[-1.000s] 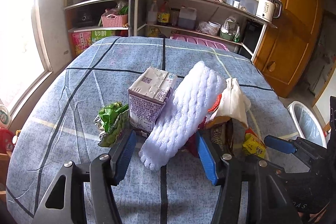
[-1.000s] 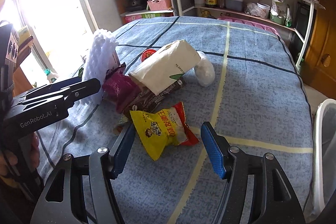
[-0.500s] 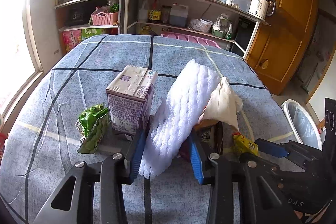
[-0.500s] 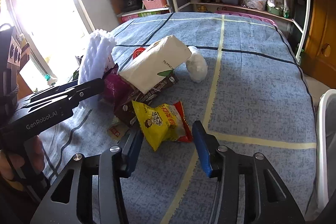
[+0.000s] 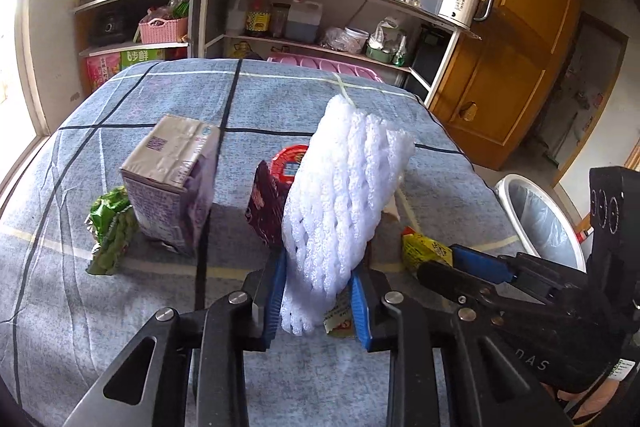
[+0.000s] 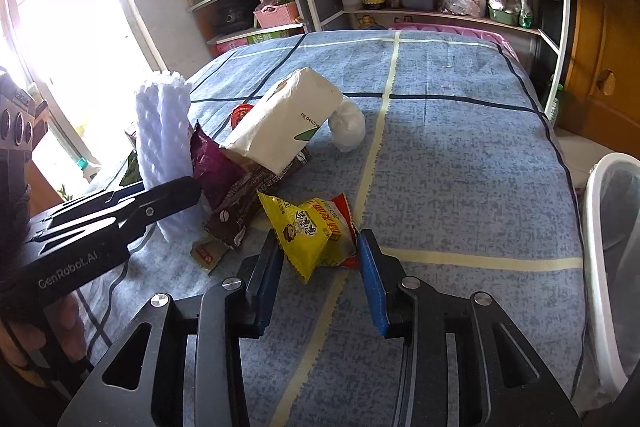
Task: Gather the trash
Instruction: 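Carry the foam sleeve and yellow snack bag toward the bin, lowering them over it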
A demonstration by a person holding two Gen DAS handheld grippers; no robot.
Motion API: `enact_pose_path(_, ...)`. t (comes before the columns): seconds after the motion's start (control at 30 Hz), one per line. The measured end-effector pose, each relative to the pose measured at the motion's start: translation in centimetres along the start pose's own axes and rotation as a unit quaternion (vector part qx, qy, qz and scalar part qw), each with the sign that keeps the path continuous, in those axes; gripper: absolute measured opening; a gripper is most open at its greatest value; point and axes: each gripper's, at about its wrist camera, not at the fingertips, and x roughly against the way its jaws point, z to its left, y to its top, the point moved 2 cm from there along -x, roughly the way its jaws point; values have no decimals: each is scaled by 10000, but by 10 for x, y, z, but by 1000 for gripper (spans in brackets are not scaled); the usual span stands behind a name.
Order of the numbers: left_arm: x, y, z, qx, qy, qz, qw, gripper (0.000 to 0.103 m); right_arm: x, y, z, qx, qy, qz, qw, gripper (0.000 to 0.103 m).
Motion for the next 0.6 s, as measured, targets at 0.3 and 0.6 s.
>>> enact_pose_path(0.3, -2, -16, -31, -146, -369, 208, 9990, 30, 15, -7, -15, -157, -59, -110, 9998, 39)
enact_pose_path(0.6, 14, -8, -46, -253, -345, 81, 9991, 30, 40, -10, -31, -326, -135, -355, 9987, 39)
